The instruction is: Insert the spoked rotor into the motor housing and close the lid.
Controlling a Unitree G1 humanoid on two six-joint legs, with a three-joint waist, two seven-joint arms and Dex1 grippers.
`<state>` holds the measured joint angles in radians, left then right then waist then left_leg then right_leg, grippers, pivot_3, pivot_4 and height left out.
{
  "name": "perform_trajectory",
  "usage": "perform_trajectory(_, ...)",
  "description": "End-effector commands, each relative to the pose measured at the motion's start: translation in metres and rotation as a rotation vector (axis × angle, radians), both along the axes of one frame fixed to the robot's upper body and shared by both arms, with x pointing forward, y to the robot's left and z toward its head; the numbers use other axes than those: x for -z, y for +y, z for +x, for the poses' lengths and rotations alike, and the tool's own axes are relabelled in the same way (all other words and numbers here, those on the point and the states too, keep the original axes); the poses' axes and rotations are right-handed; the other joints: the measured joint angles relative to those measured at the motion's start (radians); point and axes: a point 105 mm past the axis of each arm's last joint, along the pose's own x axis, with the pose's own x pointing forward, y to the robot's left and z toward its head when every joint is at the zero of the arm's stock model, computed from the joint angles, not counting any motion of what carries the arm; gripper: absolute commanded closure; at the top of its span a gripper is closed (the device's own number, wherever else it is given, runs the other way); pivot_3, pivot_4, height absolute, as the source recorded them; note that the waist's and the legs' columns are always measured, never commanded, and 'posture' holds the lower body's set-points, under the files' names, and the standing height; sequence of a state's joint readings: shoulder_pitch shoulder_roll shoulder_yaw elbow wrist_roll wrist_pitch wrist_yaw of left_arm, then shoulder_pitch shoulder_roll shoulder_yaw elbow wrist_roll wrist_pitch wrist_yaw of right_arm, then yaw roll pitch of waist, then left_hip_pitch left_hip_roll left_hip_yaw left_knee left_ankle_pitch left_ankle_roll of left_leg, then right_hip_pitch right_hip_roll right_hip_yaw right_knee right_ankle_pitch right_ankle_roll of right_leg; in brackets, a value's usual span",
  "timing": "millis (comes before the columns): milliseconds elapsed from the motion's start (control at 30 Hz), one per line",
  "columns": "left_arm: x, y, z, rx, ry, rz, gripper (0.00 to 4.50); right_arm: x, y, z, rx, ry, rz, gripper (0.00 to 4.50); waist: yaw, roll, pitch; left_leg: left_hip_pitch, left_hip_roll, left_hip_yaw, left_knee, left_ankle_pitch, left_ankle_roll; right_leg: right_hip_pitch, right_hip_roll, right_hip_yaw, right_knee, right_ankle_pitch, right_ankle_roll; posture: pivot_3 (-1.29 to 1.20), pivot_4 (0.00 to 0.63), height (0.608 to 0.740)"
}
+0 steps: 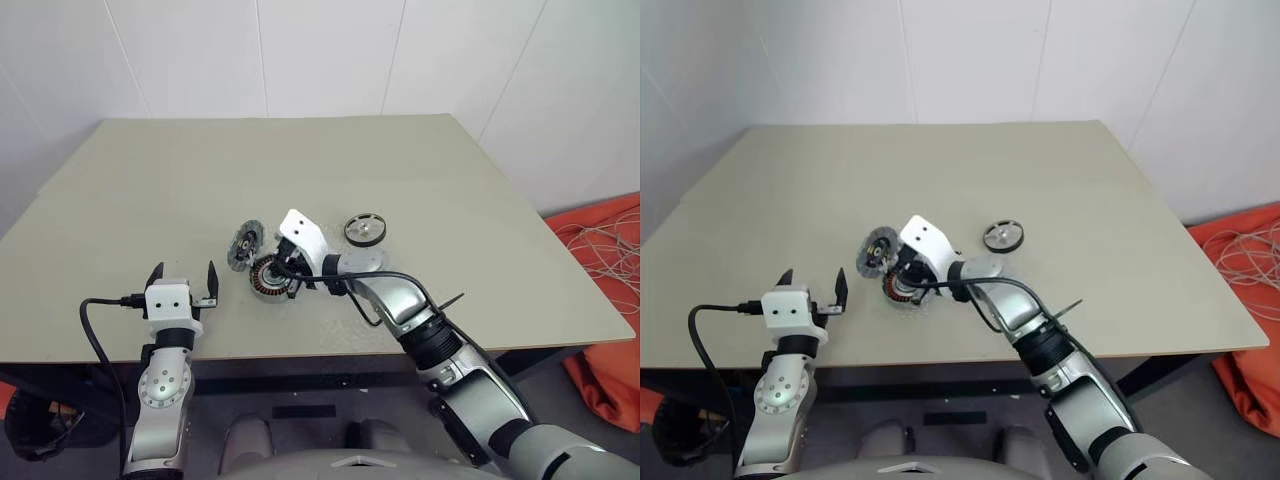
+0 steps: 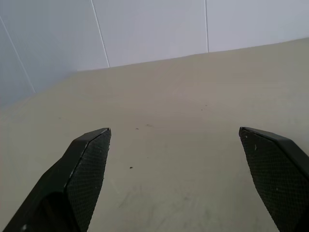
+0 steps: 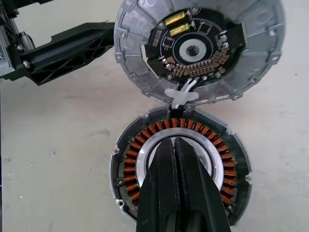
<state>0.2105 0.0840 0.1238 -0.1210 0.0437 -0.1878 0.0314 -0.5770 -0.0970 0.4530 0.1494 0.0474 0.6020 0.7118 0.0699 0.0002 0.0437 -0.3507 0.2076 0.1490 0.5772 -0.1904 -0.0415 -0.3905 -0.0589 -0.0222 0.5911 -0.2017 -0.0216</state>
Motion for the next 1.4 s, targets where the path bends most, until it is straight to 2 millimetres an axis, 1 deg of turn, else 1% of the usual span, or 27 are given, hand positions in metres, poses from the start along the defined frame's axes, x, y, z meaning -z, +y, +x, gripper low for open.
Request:
perform_trajectory(33,-0.012,-0.001,0.0,0.0,-0.049,0.014,0.0,-0.009,0.009,0.004,-0.013,-0.042,0.02,4.47,0.0,0.0,0.0,0.0,0.0,0.0,0.0,0.0,0.0,0.0,0.0,0.0,0.0,0.0,0.0,0.0,0.0,0.74)
perform_trajectory(267,-0.011,-0.001,-0.001,-0.003,-0.047,0.012,0.0,0.001,0.011,0.009,0.003,-0.028,0.009,4.47,-0.001,0.0,0.0,0.0,0.0,0.0,0.0,0.0,0.0,0.0,0.0,0.0,0.0,0.0,0.0,0.0,0.0,0.74)
perform_trajectory(767,-0.01,-0.003,-0.004,0.004,-0.043,0.009,0.0,0.005,0.019,0.017,0.019,-0.026,0.006,4.47,-0.001,0.0,0.0,0.0,0.0,0.0,0.0,0.0,0.0,0.0,0.0,0.0,0.0,0.0,0.0,0.0,0.0,0.74)
perform_trajectory(967,-0.01,-0.002,-0.004,-0.001,-0.042,0.008,0.0,-0.015,0.007,0.025,0.052,-0.046,0.083,4.47,0.0,0.0,0.0,0.0,0.0,0.0,0.0,0.0,0.0,0.0,0.0,0.0,0.0,0.0,0.0,0.0,0.0,0.74)
perform_trajectory(1100,-0.01,-0.002,-0.004,-0.002,-0.042,0.007,0.0,-0.029,-0.007,0.031,0.095,-0.066,0.128,4.47,0.0,0.0,0.0,0.0,0.0,0.0,0.0,0.0,0.0,0.0,0.0,0.0,0.0,0.002,-0.003,0.0,0.0,0.74)
perform_trajectory(1200,-0.01,-0.002,-0.003,0.001,-0.041,0.006,0.0,-0.031,-0.016,0.034,0.124,-0.071,0.127,4.47,0.0,0.0,0.0,0.0,0.0,0.0,0.0,0.0,0.0,0.0,0.0,0.0,0.0,0.003,-0.005,0.0,0.0,0.74)
perform_trajectory(1300,-0.01,-0.002,-0.001,0.007,-0.042,0.006,0.0,-0.029,-0.021,0.036,0.146,-0.071,0.119,4.47,0.0,0.0,0.0,0.0,0.0,0.0,0.0,0.0,0.0,0.0,0.0,0.0,0.0,0.002,-0.004,0.0,0.0,0.74)
perform_trajectory(1400,-0.01,-0.002,-0.001,0.007,-0.042,0.006,0.0,-0.033,-0.031,0.043,0.214,-0.062,0.15,4.47,0.0,0.0,0.0,0.0,0.0,0.0,0.0,0.0,0.0,0.0,0.0,0.0,0.0,0.002,-0.003,0.0,0.0,0.74)
